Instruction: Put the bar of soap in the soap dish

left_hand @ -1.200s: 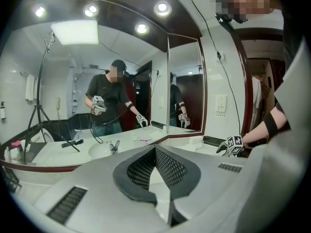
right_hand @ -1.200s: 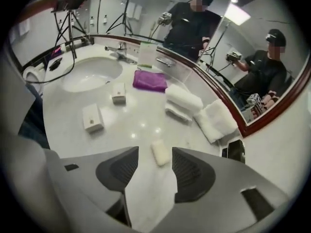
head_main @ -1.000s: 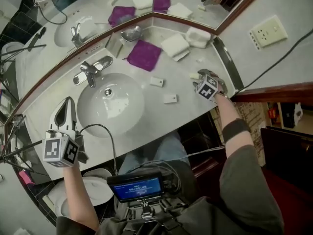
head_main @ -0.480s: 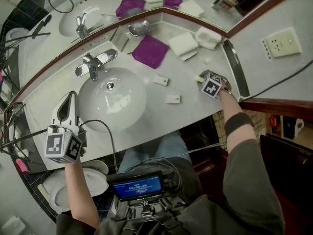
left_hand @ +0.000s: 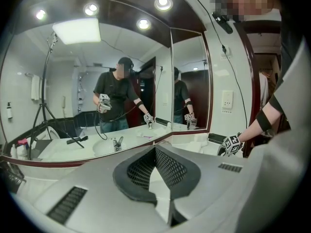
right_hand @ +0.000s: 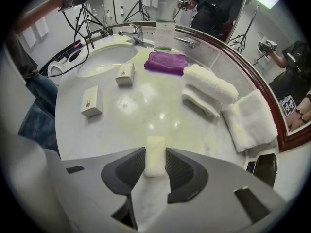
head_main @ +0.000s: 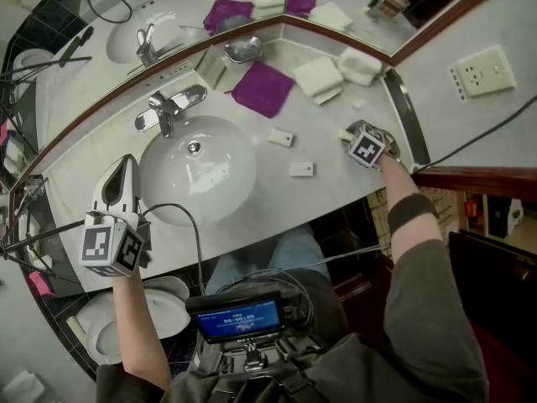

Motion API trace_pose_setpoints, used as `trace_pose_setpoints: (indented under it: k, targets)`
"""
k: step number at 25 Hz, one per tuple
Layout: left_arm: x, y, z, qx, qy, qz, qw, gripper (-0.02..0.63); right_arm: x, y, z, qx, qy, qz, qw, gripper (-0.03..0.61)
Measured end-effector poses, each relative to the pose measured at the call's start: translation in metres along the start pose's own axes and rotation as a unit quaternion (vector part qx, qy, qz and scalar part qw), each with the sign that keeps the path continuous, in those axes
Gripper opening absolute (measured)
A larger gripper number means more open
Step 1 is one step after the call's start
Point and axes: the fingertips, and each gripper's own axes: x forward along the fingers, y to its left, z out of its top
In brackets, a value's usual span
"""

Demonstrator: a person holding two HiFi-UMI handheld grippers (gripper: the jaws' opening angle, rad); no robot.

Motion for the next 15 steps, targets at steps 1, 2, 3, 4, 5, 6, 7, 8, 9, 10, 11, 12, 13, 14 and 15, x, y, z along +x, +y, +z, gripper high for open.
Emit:
trace_pose_setpoints:
  k: [1, 2, 3, 4, 5, 6, 7, 8, 9, 10, 11, 12, 13, 14, 15]
  targets:
    - [-0.001, 0.001, 0.0, 0.0, 0.0, 0.0, 1.0, 0.0, -0.003, 0.0, 0.004, 0.006, -0.007, -0.002, 1.0, 0.147]
    - [-0.001, 0.001, -0.001, 0.0, 0.001, -0.001, 1.0, 0.0, -0.006, -0.001, 0.009, 0.013, -0.015, -0.004, 1.0, 0.147]
    - [-0.002, 0.001, -0.001, 0.0, 0.001, -0.002, 1.0, 0.0, -0.01, -0.001, 0.014, 0.018, -0.024, -0.006, 1.0, 0.147]
    - [-0.003, 0.001, -0.001, 0.0, 0.0, -0.003, 1.0, 0.0, -0.014, -0.002, 0.02, 0.022, -0.034, -0.01, 0.999, 0.147]
    - [-0.004, 0.001, -0.002, 0.0, 0.0, -0.005, 1.0, 0.0, -0.018, -0.002, 0.026, 0.025, -0.044, -0.014, 0.999, 0.147]
    - [-0.005, 0.002, -0.002, 0.0, 0.0, -0.006, 1.0, 0.0, -0.024, -0.002, 0.034, 0.028, -0.056, -0.018, 0.998, 0.147]
    - [-0.005, 0.002, -0.003, 0.0, -0.001, -0.006, 1.0, 0.0, -0.03, -0.002, 0.043, 0.031, -0.07, -0.023, 0.997, 0.147]
    - [-0.006, 0.003, -0.003, -0.001, -0.001, -0.007, 1.0, 0.0, -0.036, -0.002, 0.053, 0.033, -0.084, -0.029, 0.996, 0.147]
    - [-0.007, 0.004, -0.004, -0.001, -0.002, -0.007, 1.0, 0.0, -0.043, -0.002, 0.063, 0.035, -0.098, -0.034, 0.994, 0.147]
    - [-0.007, 0.004, -0.005, -0.001, -0.001, -0.008, 1.0, 0.0, -0.05, -0.002, 0.073, 0.037, -0.113, -0.04, 0.992, 0.147]
    - [-0.008, 0.005, -0.006, -0.001, -0.001, -0.009, 1.0, 0.0, -0.057, -0.001, 0.083, 0.041, -0.13, -0.045, 0.99, 0.147]
    - [-0.008, 0.006, -0.007, -0.001, -0.003, -0.009, 1.0, 0.0, -0.065, 0.001, 0.093, 0.045, -0.147, -0.05, 0.987, 0.147]
    - [-0.009, 0.007, -0.008, -0.003, -0.006, -0.009, 0.9999, 0.0, -0.074, 0.003, 0.104, 0.05, -0.164, -0.054, 0.984, 0.147]
    - [-0.011, 0.008, -0.009, -0.004, -0.007, -0.009, 0.9999, 0.0, -0.082, 0.006, 0.115, 0.055, -0.181, -0.058, 0.98, 0.147]
    - [-0.012, 0.009, -0.009, -0.005, -0.008, -0.009, 0.9999, 0.0, -0.09, 0.01, 0.125, 0.058, -0.197, -0.061, 0.977, 0.147]
